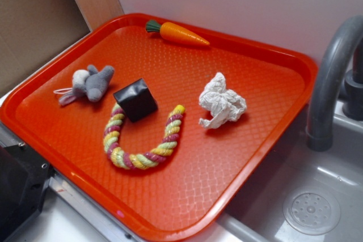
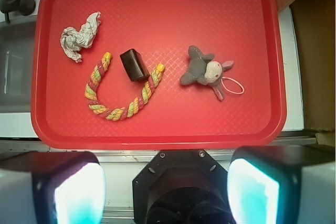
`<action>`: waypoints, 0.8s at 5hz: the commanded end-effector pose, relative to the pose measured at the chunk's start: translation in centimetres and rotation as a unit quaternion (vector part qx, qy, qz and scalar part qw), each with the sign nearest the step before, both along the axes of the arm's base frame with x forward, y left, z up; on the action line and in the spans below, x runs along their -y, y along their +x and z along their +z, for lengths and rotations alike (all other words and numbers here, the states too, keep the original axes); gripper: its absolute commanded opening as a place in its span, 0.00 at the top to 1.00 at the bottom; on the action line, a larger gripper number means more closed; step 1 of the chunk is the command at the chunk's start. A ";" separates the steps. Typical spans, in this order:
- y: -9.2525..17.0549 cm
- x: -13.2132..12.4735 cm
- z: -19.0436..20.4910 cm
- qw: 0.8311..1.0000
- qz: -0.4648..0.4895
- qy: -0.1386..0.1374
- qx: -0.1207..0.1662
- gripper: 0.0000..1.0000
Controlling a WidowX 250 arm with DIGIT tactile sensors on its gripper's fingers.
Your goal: Grab the white paper.
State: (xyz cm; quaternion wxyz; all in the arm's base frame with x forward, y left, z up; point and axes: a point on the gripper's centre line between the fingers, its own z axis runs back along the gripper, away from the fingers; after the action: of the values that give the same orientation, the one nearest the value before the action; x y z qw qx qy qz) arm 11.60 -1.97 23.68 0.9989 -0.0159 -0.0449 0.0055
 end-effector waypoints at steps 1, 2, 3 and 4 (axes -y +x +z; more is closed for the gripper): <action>0.0 0.0 0.0 1.000 0.000 0.000 0.000 0.00; 0.4 1.0 -1.2 0.994 0.101 -0.035 0.034 0.00; 1.7 2.6 -2.8 0.983 0.159 -0.064 0.060 0.00; 3.8 4.0 -3.6 0.985 0.146 -0.066 0.064 0.00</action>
State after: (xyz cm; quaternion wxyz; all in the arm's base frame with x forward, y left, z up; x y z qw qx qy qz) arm 15.19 -5.81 19.24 0.9809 -0.0691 -0.0984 0.1526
